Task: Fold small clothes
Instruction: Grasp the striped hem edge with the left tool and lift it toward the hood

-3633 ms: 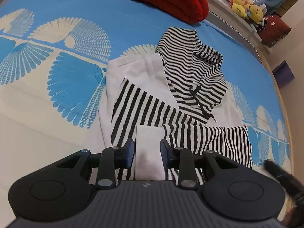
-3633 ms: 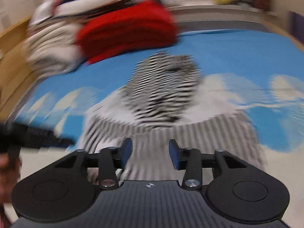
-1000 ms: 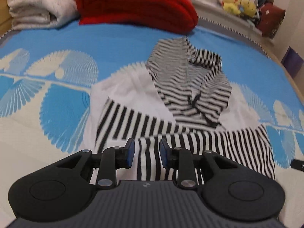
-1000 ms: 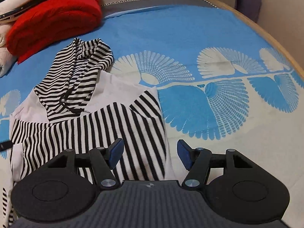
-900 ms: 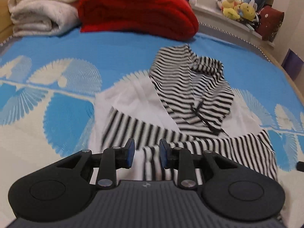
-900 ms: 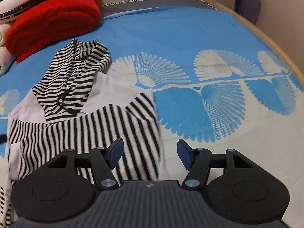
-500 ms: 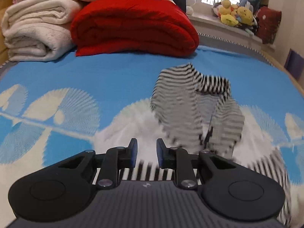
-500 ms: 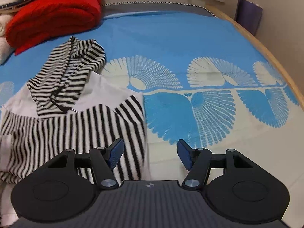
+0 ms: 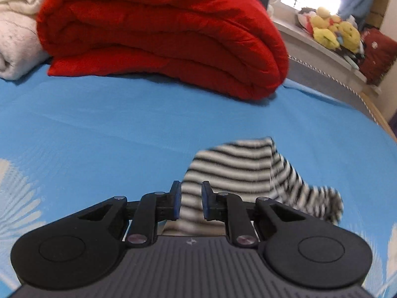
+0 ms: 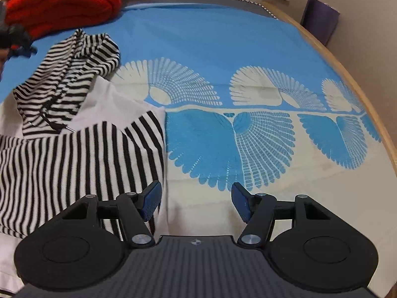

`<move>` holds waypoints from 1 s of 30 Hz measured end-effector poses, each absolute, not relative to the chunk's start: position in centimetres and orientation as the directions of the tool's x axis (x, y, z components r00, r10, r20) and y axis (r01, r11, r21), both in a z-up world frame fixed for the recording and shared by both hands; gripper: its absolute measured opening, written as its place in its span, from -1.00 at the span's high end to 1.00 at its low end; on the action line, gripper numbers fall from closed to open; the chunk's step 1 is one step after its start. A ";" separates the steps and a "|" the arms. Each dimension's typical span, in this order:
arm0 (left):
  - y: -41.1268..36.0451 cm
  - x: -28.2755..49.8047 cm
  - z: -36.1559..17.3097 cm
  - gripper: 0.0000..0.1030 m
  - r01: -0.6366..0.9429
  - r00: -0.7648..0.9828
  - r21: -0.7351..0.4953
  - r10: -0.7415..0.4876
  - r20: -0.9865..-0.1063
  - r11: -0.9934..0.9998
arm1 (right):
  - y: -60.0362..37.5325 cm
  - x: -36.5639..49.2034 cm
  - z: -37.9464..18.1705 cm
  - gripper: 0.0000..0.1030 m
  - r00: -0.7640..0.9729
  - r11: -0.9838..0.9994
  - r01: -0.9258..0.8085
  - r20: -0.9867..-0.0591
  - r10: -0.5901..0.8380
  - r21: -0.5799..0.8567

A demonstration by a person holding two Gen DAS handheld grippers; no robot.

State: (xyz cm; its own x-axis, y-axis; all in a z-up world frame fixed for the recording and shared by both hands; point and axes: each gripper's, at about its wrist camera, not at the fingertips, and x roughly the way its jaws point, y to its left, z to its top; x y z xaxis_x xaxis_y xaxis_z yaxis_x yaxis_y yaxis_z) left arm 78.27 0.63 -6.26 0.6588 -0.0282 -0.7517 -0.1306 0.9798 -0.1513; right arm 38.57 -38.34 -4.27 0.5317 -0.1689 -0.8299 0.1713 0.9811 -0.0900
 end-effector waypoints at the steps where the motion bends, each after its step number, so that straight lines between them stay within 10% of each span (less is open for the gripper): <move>1: 0.6 79.4 -6.8 0.34 -0.152 0.659 -0.166 -0.025 -0.752 0.974 | -38.3 38.7 -4.4 -0.24 0.529 0.981 0.170 -0.832 -0.166 -0.088; 3: 0.6 81.0 -7.5 -0.03 -0.188 0.656 -0.187 -0.019 -0.754 0.964 | -37.9 38.9 -4.7 -0.24 0.524 0.983 0.163 -0.837 -0.158 -0.084; 9: -0.1 84.5 -9.7 -0.07 -0.221 0.625 -0.171 0.005 -0.781 0.960 | -37.3 39.3 -5.3 -0.24 0.514 0.984 0.149 -0.842 -0.163 -0.100; 11: -0.2 84.9 -9.9 0.04 -0.221 0.631 -0.166 0.011 -0.776 0.961 | -37.3 39.4 -5.4 -0.24 0.511 0.983 0.157 -0.843 -0.168 -0.100; 13: -0.6 85.3 -10.2 0.98 -0.174 0.621 -0.180 -0.034 -0.783 0.968 | -37.2 39.4 -5.2 -0.24 0.516 0.983 0.155 -0.840 -0.167 -0.100; 21: -2.4 77.4 -4.7 0.99 0.073 0.717 -0.180 -0.178 -0.674 0.981 | -37.9 39.4 -3.9 -0.24 0.538 0.982 0.173 -0.828 -0.157 -0.074; 30: -3.4 48.4 0.9 0.99 0.430 0.615 -0.176 -0.430 -0.661 0.886 | -39.0 38.4 -0.4 -0.24 0.608 0.975 0.220 -0.786 -0.115 0.028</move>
